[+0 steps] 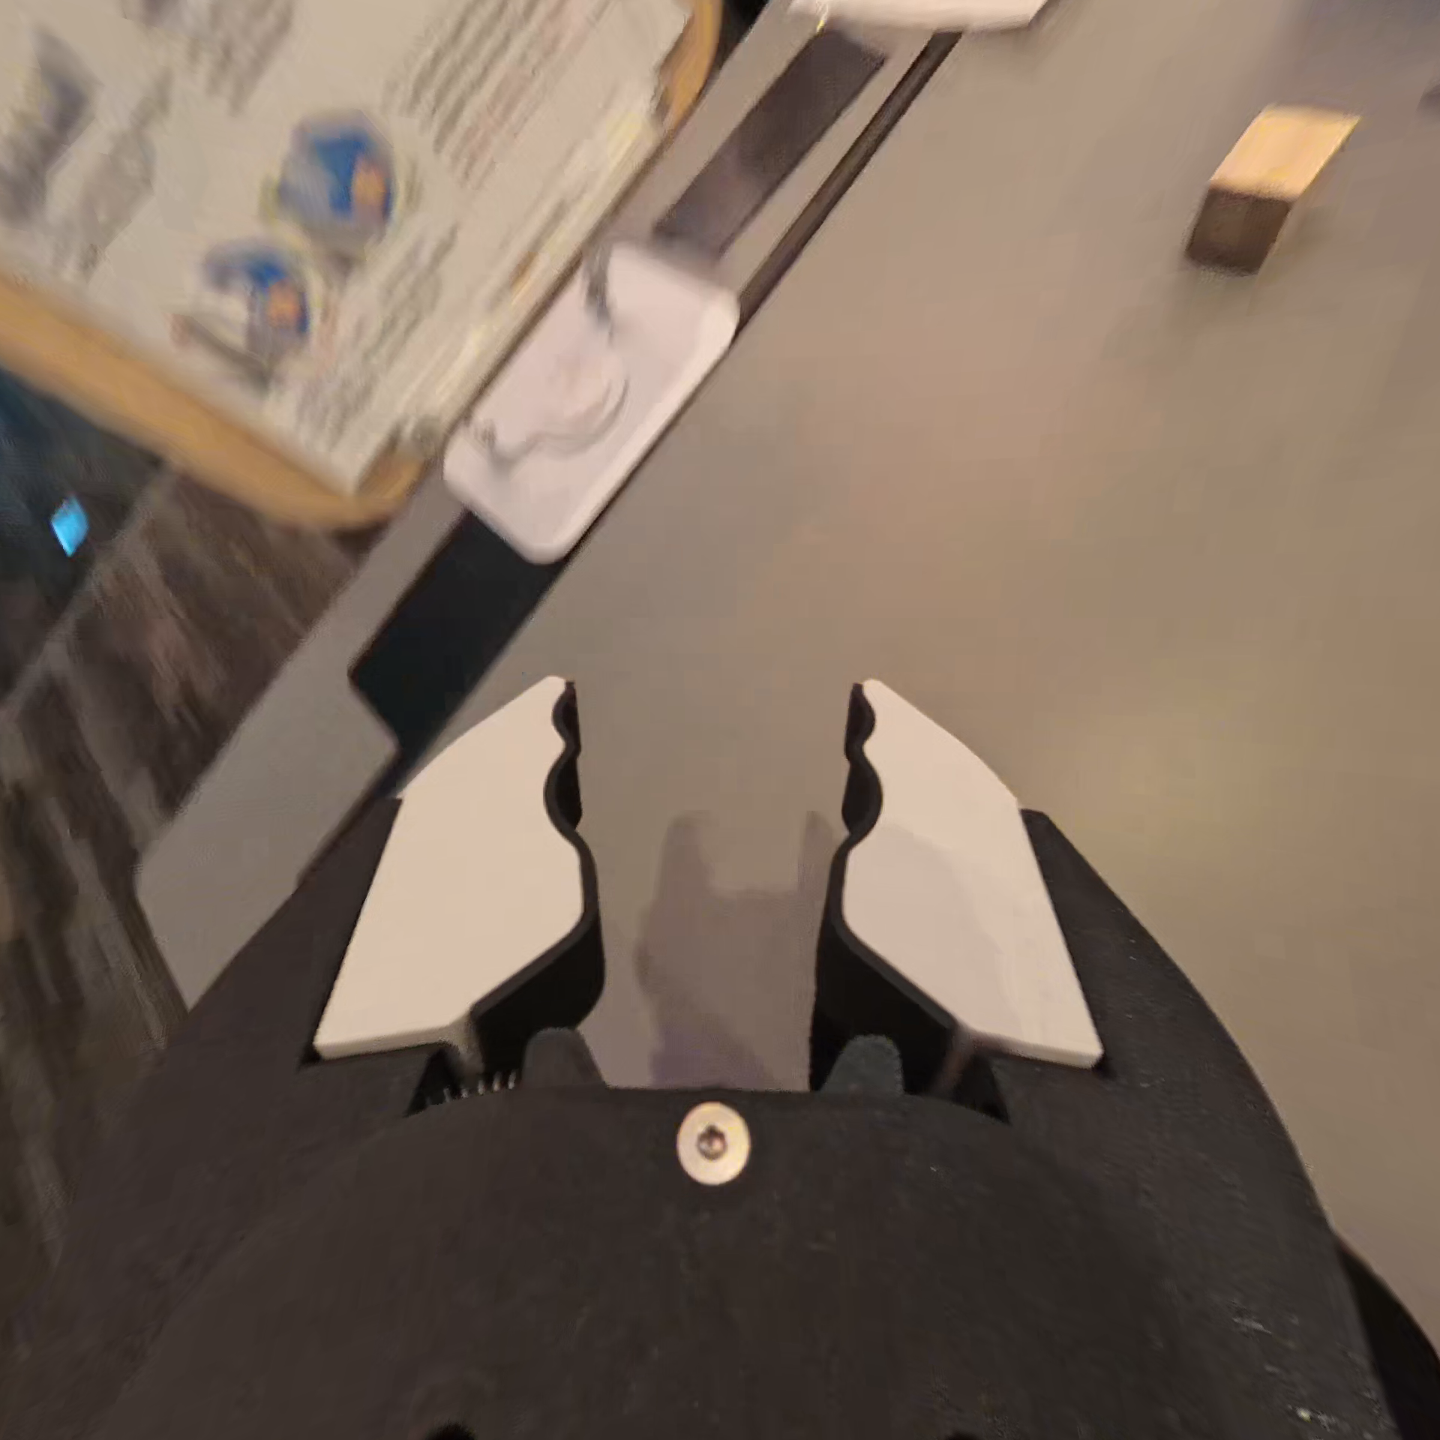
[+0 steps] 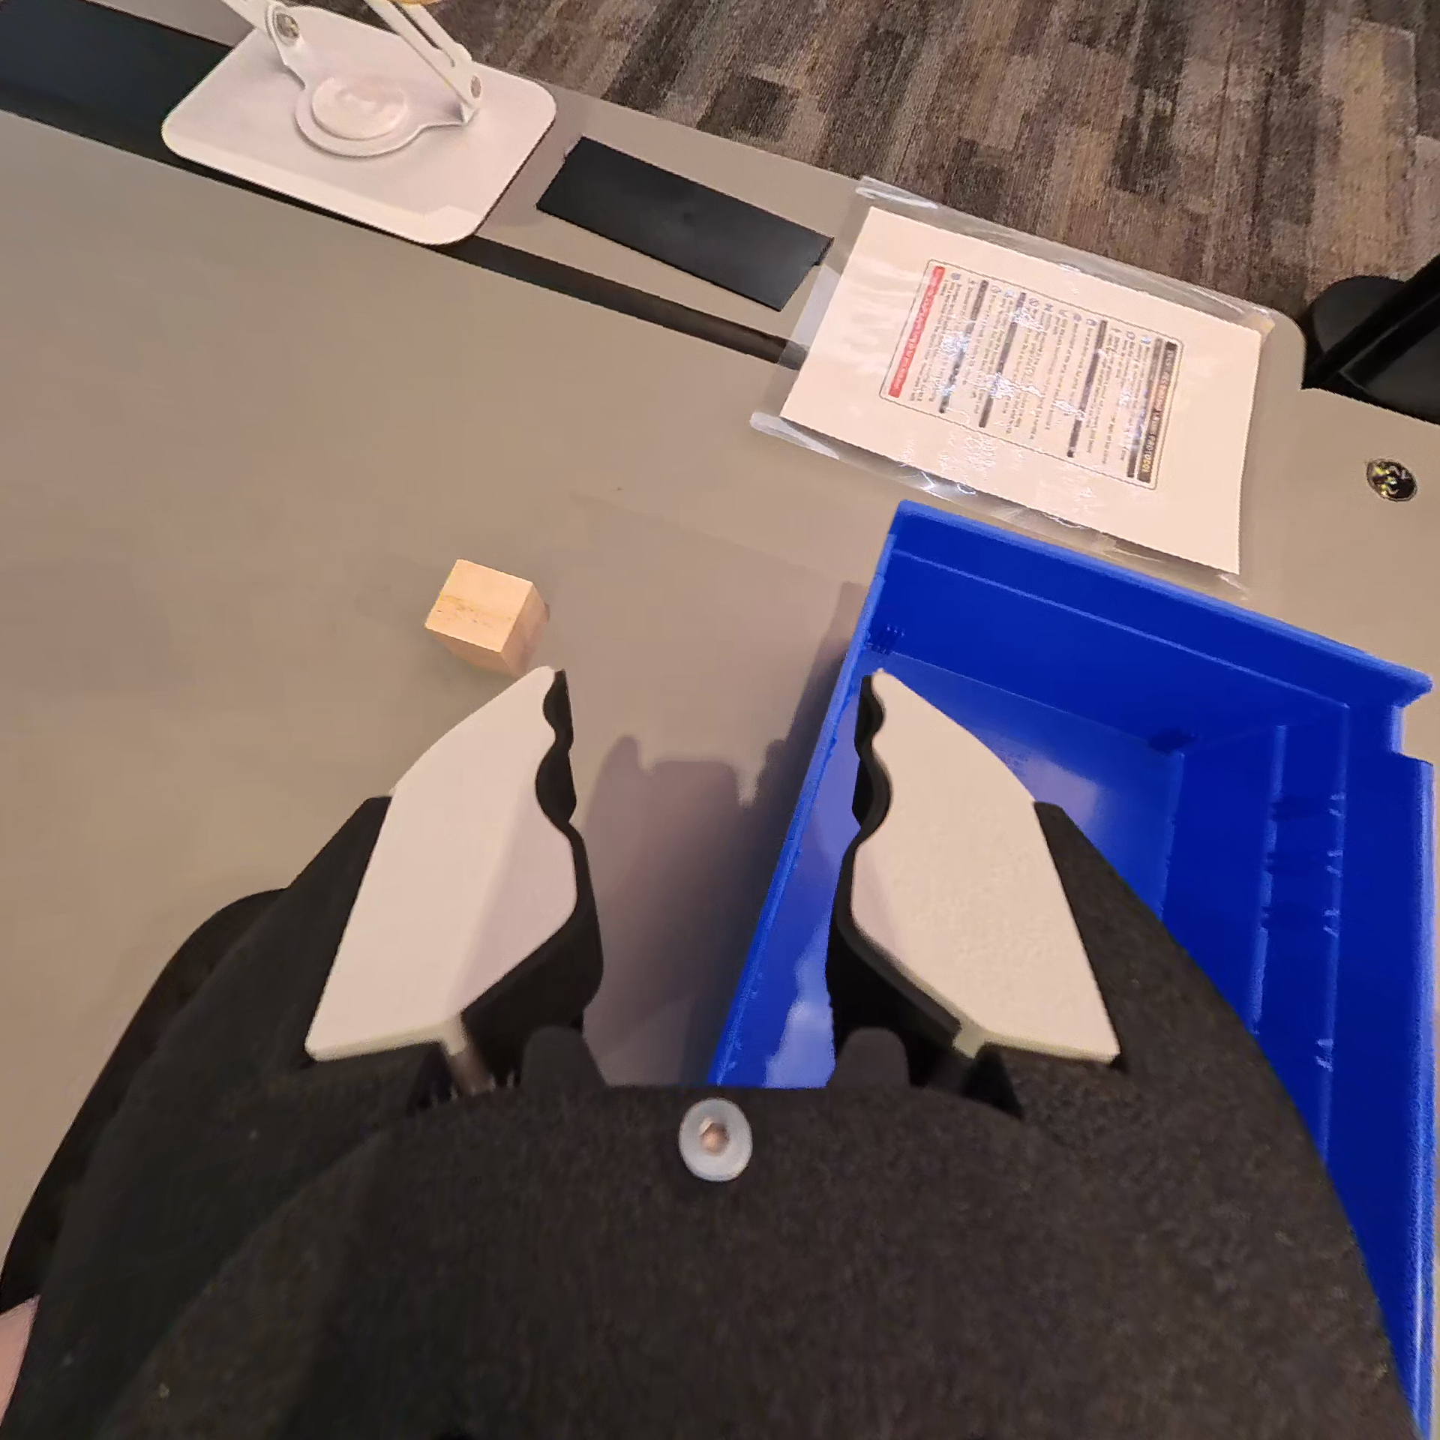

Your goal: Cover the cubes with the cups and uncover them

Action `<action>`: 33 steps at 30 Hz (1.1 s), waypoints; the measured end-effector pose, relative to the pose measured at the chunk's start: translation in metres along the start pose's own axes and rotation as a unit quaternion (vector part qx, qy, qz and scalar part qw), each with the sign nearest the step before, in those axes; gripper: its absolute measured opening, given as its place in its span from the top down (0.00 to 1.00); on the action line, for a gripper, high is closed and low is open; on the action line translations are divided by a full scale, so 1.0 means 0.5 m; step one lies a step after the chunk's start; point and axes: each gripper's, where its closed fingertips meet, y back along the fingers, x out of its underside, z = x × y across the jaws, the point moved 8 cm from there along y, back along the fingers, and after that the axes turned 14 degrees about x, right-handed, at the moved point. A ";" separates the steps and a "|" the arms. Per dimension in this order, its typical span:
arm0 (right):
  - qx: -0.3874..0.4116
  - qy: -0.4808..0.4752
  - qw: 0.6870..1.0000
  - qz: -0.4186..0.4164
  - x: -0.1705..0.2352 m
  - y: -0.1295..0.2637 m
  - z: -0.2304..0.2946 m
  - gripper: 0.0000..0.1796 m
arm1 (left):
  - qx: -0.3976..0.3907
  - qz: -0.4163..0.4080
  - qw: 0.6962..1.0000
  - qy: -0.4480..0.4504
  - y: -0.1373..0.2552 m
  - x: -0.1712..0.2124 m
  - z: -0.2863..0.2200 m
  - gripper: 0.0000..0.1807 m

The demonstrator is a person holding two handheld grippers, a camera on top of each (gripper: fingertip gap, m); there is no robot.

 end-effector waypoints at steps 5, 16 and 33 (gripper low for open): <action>-0.002 0.015 1.000 0.000 -0.016 -0.005 0.016 0.61 | -0.089 0.058 0.980 0.165 0.137 0.232 0.101 0.64; 0.004 0.040 0.999 0.026 -0.021 -0.020 0.036 0.61 | -0.122 0.052 0.918 0.375 0.135 0.453 0.185 0.64; 0.008 0.044 0.998 0.048 -0.011 -0.028 0.036 0.61 | -0.084 0.154 0.881 0.439 0.015 0.492 0.206 0.63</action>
